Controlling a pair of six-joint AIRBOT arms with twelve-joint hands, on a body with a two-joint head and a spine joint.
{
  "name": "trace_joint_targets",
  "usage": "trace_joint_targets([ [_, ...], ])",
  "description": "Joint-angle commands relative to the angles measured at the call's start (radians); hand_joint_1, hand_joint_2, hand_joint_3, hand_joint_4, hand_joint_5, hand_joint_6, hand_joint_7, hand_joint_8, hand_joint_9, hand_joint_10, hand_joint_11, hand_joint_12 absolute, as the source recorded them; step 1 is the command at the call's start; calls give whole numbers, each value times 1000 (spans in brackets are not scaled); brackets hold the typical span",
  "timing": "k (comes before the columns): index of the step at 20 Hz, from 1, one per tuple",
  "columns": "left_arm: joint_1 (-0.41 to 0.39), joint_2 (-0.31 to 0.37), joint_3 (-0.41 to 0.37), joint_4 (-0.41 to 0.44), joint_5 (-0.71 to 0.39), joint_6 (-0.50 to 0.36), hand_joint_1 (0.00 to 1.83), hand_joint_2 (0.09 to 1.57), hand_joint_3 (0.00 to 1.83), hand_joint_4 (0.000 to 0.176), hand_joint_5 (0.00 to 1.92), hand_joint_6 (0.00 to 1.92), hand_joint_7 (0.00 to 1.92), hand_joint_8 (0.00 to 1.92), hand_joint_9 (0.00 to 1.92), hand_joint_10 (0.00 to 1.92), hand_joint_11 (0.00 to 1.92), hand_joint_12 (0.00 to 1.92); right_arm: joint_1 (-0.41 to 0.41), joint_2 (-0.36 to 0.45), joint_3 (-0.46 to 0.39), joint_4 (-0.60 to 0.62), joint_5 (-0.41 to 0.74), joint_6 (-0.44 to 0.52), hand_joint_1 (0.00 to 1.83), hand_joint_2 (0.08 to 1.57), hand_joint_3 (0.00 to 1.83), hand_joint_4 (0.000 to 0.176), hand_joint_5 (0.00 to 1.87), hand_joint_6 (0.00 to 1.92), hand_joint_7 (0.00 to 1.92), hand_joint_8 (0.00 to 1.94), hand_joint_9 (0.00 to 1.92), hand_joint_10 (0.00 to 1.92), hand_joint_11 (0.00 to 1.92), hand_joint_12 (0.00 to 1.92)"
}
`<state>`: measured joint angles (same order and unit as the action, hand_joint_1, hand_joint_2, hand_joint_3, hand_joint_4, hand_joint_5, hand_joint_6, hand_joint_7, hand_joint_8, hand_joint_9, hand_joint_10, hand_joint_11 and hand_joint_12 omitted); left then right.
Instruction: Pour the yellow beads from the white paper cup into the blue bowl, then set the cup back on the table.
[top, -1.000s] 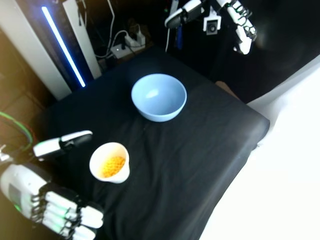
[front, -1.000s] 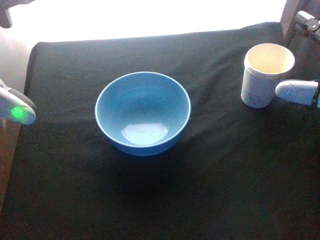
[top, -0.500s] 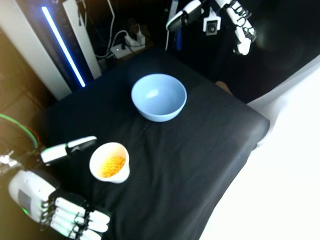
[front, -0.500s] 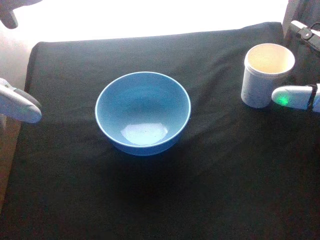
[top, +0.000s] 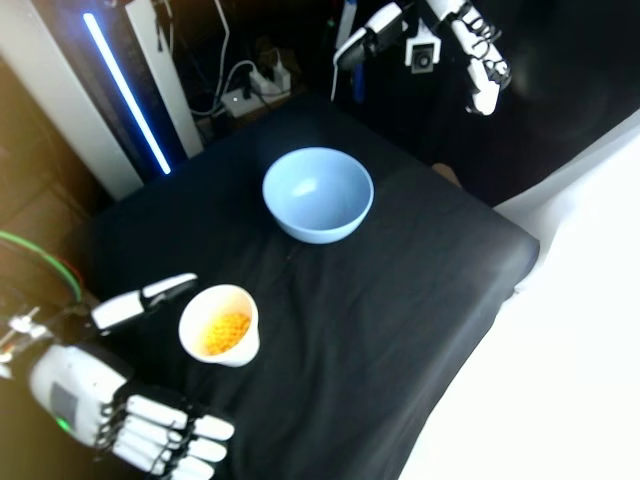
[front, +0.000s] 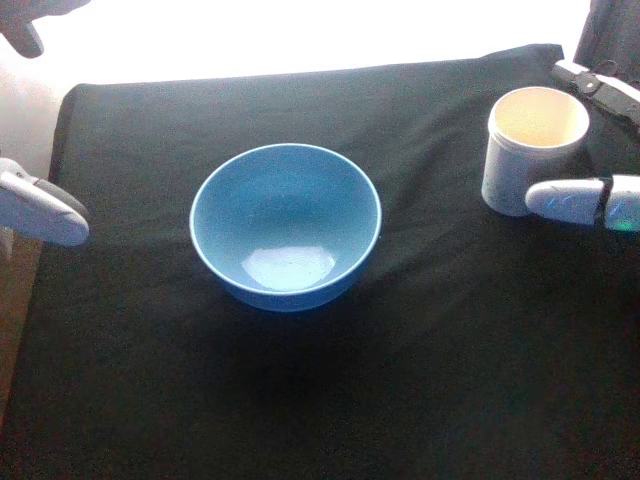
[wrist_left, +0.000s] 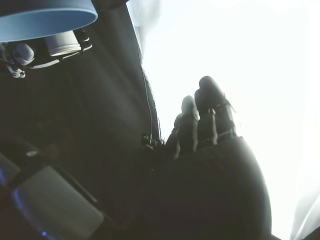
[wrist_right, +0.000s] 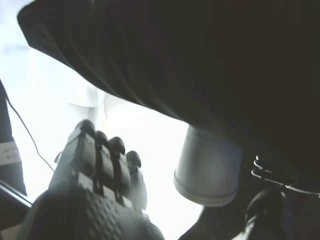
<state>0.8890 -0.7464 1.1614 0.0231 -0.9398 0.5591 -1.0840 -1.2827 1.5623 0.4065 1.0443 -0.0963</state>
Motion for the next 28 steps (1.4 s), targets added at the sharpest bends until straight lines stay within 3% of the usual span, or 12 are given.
trace_joint_targets([
  [1, -12, -5, 7, -33, -114, -7, 813, 341, 1001, 0, 0, 0, 225, 14, 15, 586, 0, 1600, 18, -3, 13, 4, 115, 20, 816, 563, 3, 79, 239, 7, 166, 6, 33, 5, 0, 0],
  [2, -12, -5, 7, -33, -114, -8, 800, 337, 1003, 0, 0, 0, 236, 18, 15, 590, 0, 1596, 24, -10, 20, 0, 112, 27, 782, 541, 0, 62, 237, 5, 175, 8, 47, 10, 0, 0],
  [8, -12, -8, 7, -32, -116, -10, 822, 351, 989, 0, 0, 0, 232, 11, 5, 605, 0, 1621, 42, -31, 41, -8, 90, 33, 711, 540, 0, 99, 246, 5, 209, 13, 53, 7, 0, 0],
  [10, -12, -9, 7, -32, -116, -11, 828, 356, 980, 0, 0, 0, 244, 14, 2, 578, 0, 1574, 46, -35, 45, -8, 84, 33, 715, 530, 0, 89, 235, 0, 194, 4, 18, 0, 0, 0],
  [11, -12, -9, 7, -32, -116, -12, 821, 368, 960, 0, 0, 0, 241, 11, 0, 559, 0, 1560, 49, -37, 48, -8, 82, 33, 704, 528, 0, 98, 237, 1, 182, 0, 3, 0, 0, 0],
  [15, -12, -14, 7, -32, -117, -14, 813, 354, 994, 0, 0, 0, 235, 5, 8, 534, 0, 1468, 58, -46, 51, -8, 76, 33, 739, 497, 0, 54, 248, 9, 191, 7, 8, 3, 0, 0],
  [18, -12, -21, 11, -32, -117, -19, 824, 386, 949, 0, 0, 0, 224, 6, 1, 511, 0, 1424, 65, -53, 56, -13, 69, 33, 736, 534, 4, 66, 250, 7, 206, 9, 0, 0, 0, 0],
  [23, -12, -23, 11, -32, -117, -20, 817, 423, 897, 0, 0, 0, 224, 2, 26, 462, 0, 1315, 70, -58, 61, -16, 62, 33, 779, 567, 6, 39, 341, 9, 324, 9, 43, 5, 0, 0],
  [24, -12, -23, 11, -32, -118, -21, 817, 428, 892, 0, 0, 0, 229, 4, 32, 455, 0, 1302, 70, -59, 61, -16, 61, 33, 805, 590, 6, 33, 470, 15, 424, 11, 144, 14, 0, 0],
  [25, -12, -23, 12, -32, -118, -22, 839, 444, 892, 0, 0, 0, 212, 2, 29, 432, 0, 1252, 70, -59, 61, -16, 61, 33, 878, 673, 8, 0, 641, 11, 563, 8, 315, 15, 37, 19],
  [27, -12, -25, 12, -32, -118, -22, 835, 433, 898, 0, 0, 0, 214, 2, 41, 407, 0, 1177, 70, -60, 61, -16, 61, 33, 913, 691, 4, 13, 713, 9, 608, 5, 357, 9, 53, 32],
  [28, -12, -25, 12, -32, -118, -22, 834, 431, 901, 0, 0, 0, 214, 2, 42, 401, 0, 1162, 71, -60, 62, -16, 61, 33, 940, 727, 3, 6, 772, 6, 646, 3, 434, 9, 136, 86],
])
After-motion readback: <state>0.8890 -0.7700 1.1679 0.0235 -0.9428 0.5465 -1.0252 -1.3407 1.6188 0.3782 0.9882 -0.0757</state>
